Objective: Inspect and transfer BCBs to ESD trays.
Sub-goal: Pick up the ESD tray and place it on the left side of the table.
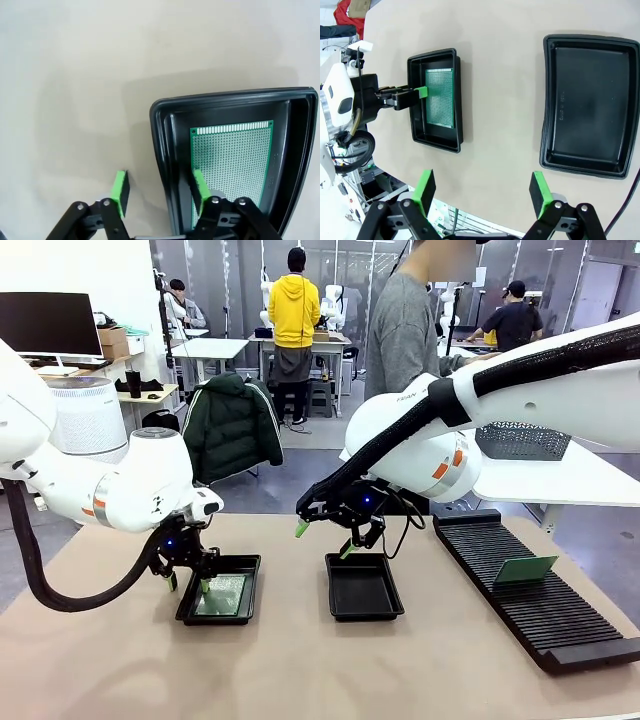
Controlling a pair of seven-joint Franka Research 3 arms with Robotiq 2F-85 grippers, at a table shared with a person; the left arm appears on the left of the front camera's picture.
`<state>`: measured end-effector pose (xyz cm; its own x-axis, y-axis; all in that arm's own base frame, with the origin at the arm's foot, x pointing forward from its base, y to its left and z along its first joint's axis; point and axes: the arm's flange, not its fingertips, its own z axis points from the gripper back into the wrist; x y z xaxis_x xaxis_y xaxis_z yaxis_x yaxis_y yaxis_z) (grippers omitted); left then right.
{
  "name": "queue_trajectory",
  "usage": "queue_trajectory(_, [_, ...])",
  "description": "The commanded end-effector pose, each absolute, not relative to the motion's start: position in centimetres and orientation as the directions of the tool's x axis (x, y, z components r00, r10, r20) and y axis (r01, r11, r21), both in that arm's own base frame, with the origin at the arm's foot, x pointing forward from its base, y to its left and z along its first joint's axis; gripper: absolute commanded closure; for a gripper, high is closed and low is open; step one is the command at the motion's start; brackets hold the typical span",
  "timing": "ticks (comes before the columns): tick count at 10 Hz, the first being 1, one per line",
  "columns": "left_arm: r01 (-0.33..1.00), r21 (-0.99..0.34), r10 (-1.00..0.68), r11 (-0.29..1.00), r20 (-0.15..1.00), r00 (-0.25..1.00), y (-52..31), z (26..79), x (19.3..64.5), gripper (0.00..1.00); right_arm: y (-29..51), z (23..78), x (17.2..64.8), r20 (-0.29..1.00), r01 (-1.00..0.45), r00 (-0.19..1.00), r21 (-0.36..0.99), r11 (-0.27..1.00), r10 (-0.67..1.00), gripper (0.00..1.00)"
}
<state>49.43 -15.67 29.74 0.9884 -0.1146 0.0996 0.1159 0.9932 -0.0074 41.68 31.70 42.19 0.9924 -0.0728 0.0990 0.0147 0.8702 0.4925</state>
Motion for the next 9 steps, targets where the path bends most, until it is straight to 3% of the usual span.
queue_trajectory(1, [0.096, -0.007, -0.094, 0.995, 0.109, 0.990, -16.01, 29.37, 49.23, 0.41, 31.61, 42.12, 41.66, 0.095, 0.021, 0.992, 0.492, 0.870, -0.078, 0.00])
queue_trajectory(9, [0.098, -0.008, -0.096, 0.995, 0.135, 0.986, -16.23, 30.03, 48.34, 0.80, 31.61, 42.12, 41.66, 0.095, 0.021, 0.992, 0.492, 0.870, -0.078, 0.00])
